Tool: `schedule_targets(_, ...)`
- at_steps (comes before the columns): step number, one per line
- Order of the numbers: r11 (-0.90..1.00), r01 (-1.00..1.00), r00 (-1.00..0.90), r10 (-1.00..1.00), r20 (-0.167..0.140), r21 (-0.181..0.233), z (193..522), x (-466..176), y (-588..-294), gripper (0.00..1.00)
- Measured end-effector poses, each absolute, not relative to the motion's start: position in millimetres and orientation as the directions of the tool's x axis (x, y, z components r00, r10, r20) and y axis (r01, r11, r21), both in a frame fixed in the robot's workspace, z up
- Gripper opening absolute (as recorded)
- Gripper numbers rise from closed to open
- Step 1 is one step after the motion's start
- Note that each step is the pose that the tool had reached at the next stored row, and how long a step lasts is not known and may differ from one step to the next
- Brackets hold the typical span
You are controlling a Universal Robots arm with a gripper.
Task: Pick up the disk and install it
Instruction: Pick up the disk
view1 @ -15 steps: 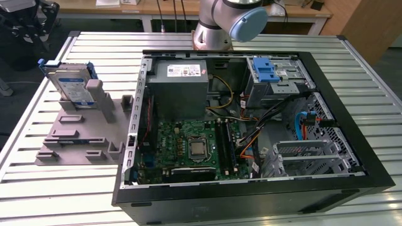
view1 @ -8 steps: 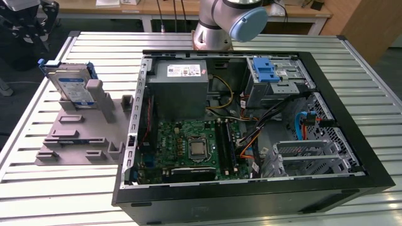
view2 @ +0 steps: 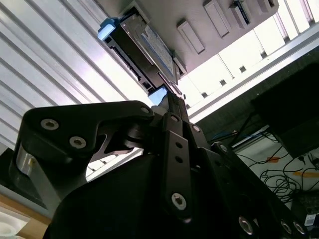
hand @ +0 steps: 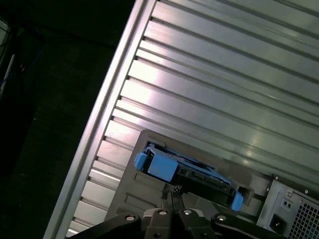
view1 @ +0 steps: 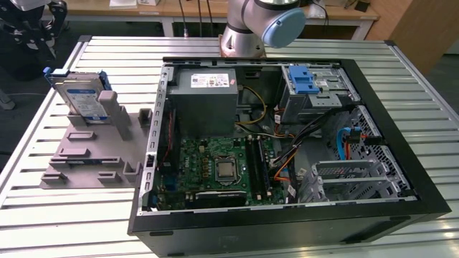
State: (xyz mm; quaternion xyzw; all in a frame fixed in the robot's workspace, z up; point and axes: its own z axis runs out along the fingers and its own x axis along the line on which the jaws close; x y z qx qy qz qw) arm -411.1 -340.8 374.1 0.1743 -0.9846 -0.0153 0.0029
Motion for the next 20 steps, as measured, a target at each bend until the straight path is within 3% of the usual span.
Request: schedule_targets(20,0.922,-0.387,-0.922,-0.387,0.0,0.031,374.1,-411.1,-340.8,0.11)
